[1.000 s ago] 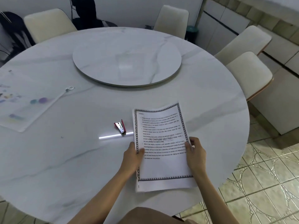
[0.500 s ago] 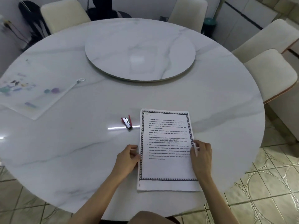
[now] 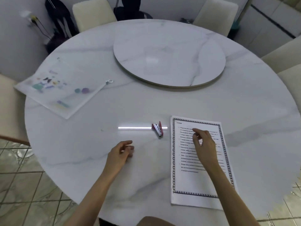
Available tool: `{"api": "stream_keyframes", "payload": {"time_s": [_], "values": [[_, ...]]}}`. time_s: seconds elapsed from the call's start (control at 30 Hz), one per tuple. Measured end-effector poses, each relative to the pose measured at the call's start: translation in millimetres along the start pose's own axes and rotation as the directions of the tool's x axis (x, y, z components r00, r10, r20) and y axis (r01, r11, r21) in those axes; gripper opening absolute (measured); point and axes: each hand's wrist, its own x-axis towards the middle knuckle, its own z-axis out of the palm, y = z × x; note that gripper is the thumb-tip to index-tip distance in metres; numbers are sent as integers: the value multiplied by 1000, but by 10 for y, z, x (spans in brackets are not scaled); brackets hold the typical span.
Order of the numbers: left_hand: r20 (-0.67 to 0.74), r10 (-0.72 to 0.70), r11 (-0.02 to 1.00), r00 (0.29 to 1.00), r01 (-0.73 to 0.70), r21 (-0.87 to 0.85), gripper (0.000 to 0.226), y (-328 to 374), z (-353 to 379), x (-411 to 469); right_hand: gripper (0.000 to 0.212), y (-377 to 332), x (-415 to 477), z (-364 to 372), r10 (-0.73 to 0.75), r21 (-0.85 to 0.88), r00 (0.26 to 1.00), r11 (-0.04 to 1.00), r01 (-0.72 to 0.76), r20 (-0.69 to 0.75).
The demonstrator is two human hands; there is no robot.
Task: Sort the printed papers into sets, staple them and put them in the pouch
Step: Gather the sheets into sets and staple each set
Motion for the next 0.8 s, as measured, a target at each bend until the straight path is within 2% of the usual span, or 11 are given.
{"api": "stream_keyframes", "payload": {"time_s": [0.3,0.4,0.6,0.8], "values": [[-74,41,998,996,-44,-51,21,-172,-1352,642,24,-1057,338,1036,-10,48,999,999,8,52],[-129,33,992,991,-48,-117,17,-203,-1786,866,24,-1436,492,1396,-69,34,995,997,67,69],[-253,-1,981,967,-49,-190,21,-266,-2518,1263,24,-2114,956,2072,-152,42,975,988,147,161],[-327,-93,955,940,-9,-296,21,-269,-2897,1692,27,-2592,1510,2636,-188,4,946,981,194,264]]}}
